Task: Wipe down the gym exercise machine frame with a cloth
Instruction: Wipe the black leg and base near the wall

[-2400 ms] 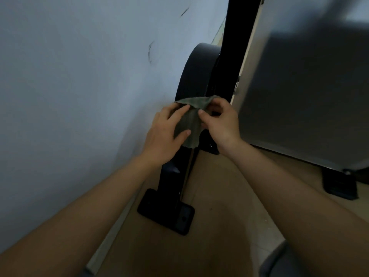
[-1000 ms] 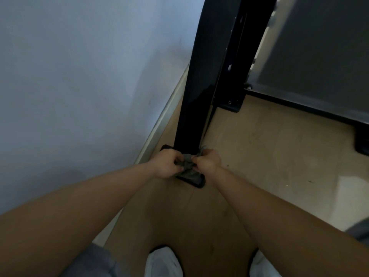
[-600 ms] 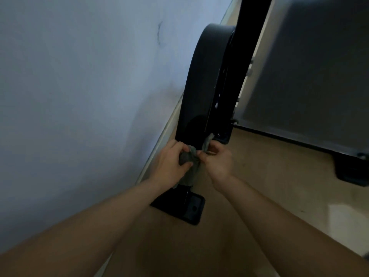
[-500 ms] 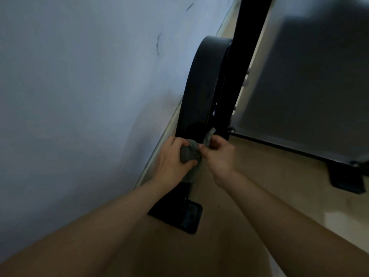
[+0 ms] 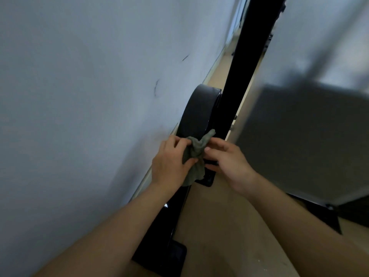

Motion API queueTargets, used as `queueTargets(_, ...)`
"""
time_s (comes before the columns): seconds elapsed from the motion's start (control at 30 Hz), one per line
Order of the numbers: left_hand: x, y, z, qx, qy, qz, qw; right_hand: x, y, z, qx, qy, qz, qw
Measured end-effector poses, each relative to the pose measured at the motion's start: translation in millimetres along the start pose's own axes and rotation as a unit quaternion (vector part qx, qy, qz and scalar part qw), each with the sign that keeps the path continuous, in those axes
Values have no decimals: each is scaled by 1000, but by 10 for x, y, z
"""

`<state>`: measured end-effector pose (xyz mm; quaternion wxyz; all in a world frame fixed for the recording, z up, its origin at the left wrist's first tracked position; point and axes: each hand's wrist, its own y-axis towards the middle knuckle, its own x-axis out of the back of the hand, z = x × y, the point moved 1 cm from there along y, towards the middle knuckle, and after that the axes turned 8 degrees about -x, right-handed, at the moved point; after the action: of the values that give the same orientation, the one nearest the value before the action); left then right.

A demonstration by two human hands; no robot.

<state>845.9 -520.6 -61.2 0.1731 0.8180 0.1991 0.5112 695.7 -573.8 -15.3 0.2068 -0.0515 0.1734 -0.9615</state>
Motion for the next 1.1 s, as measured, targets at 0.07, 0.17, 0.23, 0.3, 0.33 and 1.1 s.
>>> queueTargets(0.07, -10, -8, 32, -15, 3, 17, 1000, 15, 31, 10, 8, -62, -4, 998)
queueTargets(0.17, 27, 14, 117, 65, -135, 73, 986, 16, 58, 16, 46, -128, -30, 990)
queueTargets(0.23, 135, 53, 126, 178, -301, 66, 935, -10, 47, 3, 70, -155, -48, 984)
queueTargets(0.3, 279, 76, 71, 285, -447, 31, 847, -68, 0, -6, 94, -179, -40, 978)
queueTargets(0.33, 352, 90, 31, 321, -492, 19, 809, -102, -17, -13, 105, -193, -23, 975)
queueTargets(1.1, 315, 294, 400, 307, -317, 67, 895, -100, 160, -148, 149, -333, -79, 928)
